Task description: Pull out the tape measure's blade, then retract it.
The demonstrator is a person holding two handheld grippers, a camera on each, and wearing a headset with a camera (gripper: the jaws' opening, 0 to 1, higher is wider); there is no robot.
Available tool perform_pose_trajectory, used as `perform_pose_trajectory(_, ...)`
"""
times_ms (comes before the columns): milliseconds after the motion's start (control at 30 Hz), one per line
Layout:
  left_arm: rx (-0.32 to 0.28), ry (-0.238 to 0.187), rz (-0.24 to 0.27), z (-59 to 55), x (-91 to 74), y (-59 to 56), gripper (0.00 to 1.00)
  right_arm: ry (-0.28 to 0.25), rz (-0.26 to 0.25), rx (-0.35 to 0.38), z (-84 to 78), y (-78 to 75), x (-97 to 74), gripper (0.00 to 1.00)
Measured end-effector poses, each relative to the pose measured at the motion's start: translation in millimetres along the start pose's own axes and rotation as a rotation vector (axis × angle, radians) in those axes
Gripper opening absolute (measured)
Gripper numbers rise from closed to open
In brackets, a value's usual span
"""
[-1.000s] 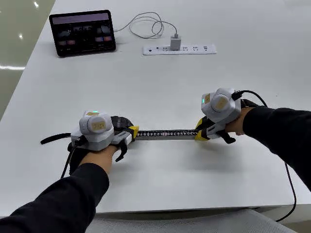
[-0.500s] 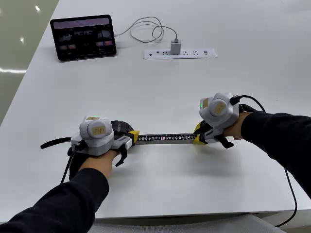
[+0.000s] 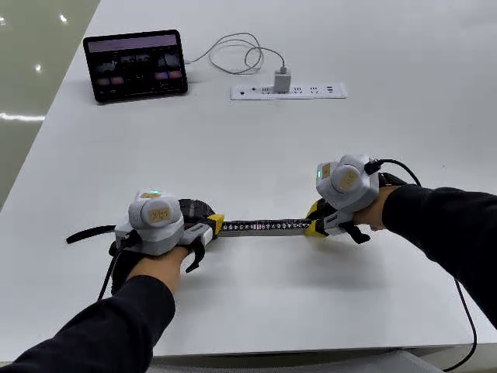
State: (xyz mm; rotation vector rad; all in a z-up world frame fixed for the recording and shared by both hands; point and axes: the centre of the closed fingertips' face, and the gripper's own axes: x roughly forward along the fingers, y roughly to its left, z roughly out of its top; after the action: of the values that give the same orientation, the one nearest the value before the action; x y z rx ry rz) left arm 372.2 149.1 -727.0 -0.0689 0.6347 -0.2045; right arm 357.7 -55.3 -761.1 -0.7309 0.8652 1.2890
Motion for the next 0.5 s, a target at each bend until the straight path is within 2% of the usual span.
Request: perform_pose_trajectory(500, -0.001, -0.001, 0.000, 0.0, 0.4, 0.1, 0.61, -0.011, 0.006, -0.003, 8.7, 2.6, 4.4, 0.11)
